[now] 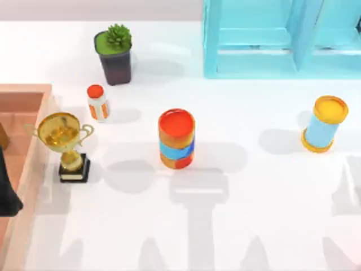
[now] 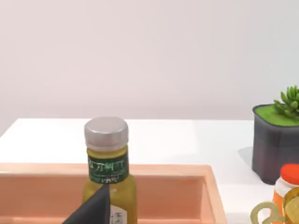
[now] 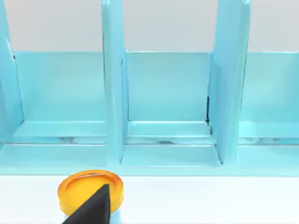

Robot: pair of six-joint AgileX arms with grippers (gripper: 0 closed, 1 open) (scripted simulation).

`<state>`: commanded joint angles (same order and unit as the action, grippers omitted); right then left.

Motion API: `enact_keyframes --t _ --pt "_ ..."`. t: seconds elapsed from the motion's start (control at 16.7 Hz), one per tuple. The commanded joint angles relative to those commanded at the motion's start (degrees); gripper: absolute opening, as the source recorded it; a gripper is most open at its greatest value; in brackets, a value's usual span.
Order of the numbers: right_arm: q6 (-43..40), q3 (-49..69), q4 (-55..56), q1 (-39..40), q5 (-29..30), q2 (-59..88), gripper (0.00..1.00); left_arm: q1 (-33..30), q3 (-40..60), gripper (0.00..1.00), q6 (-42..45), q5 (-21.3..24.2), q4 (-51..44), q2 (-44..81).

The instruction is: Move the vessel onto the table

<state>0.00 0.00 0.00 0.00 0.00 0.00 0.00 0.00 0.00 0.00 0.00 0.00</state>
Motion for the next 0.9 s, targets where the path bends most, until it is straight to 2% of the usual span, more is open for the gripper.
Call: enact_keyframes --t 0.18,0.36,0.9 --pt "0.00 0.00 0.00 0.00 0.00 0.00 1.00 0.17 0.50 1.00 0.14 -0.04 -0.52 0.61" --pt "0.00 0.00 0.00 0.00 0.00 0.00 1.00 1.45 4.86 1.00 1.34 -0.19 -5.22 5.85" --pt "0.00 0.00 0.00 0.00 0.00 0.00 1.00 8.81 32.32 1.00 9.01 -0.25 -36.61 41.01"
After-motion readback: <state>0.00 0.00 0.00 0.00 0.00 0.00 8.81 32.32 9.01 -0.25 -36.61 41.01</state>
